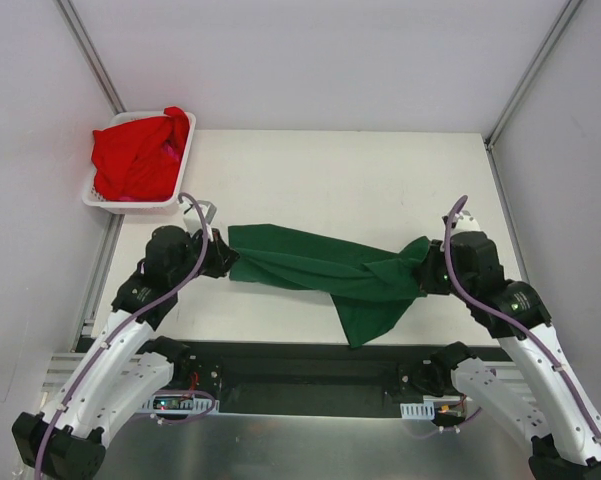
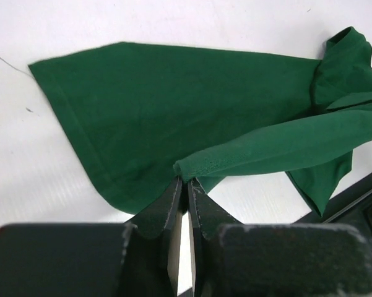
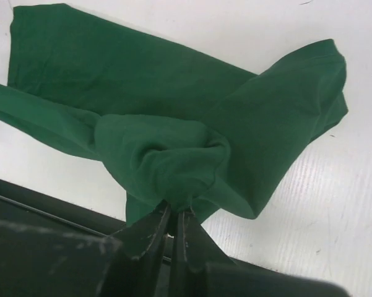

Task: Fold and stack the t-shirts
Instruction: Flatten the tshirt out

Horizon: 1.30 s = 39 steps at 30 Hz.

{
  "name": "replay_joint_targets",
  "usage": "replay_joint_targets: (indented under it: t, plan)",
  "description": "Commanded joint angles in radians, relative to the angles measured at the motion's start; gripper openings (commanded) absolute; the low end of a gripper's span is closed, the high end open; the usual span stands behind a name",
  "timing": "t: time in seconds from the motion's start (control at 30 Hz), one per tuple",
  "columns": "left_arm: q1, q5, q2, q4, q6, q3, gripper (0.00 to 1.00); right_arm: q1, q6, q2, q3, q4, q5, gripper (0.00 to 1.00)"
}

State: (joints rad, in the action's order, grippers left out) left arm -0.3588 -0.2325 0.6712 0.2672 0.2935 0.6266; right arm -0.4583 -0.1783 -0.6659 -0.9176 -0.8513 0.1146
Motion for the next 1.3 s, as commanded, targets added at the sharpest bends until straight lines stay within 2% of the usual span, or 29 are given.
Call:
replay_joint_targets:
  t: [0.0,0.03,0.23,0.3,0.33,0.37,0.4,0.5,0.67,0.73,0.93,1.27]
  plan:
    - [-0.008,-0.042,0.045,-0.019,0.104,-0.013,0.06,-0.005,-0.055,0.002,-0.024,-0.057,-0.064,0.11]
    - [-0.011,-0.053,0.053,-0.019,0.117,-0.018,0.06,-0.005,-0.053,-0.001,-0.032,-0.067,-0.069,0.16]
    - [-0.049,-0.103,0.061,-0.01,0.174,-0.038,0.01,-0.008,-0.05,-0.027,-0.072,-0.167,-0.101,0.12]
    - [-0.057,-0.122,0.047,0.009,0.194,-0.031,0.01,-0.006,-0.049,-0.023,-0.078,-0.176,-0.104,0.12]
    - [-0.063,-0.128,0.042,0.02,0.199,-0.027,0.02,-0.006,-0.05,-0.021,-0.082,-0.181,-0.102,0.15]
    - [-0.065,-0.137,0.036,0.032,0.205,-0.016,0.05,-0.006,-0.05,-0.02,-0.084,-0.189,-0.095,0.18]
    - [-0.068,-0.142,0.021,0.049,0.208,-0.01,0.17,-0.006,-0.049,-0.018,-0.087,-0.192,-0.089,0.21]
    - [-0.072,-0.163,-0.024,0.066,0.216,0.007,0.32,-0.006,-0.047,-0.018,-0.093,-0.192,-0.056,0.27]
    - [-0.071,-0.179,-0.088,0.078,0.2,0.077,0.52,-0.006,-0.036,-0.034,-0.052,-0.155,-0.03,0.34]
    - [-0.072,-0.157,-0.088,0.078,0.185,0.094,0.57,-0.008,-0.038,-0.041,-0.035,-0.126,-0.038,0.35]
    - [-0.074,-0.088,0.077,0.031,0.164,0.099,0.52,-0.011,-0.052,-0.061,-0.001,-0.057,-0.07,0.35]
    - [-0.163,0.004,0.335,-0.193,0.142,0.041,0.49,-0.042,-0.043,-0.098,0.109,0.049,-0.05,0.37]
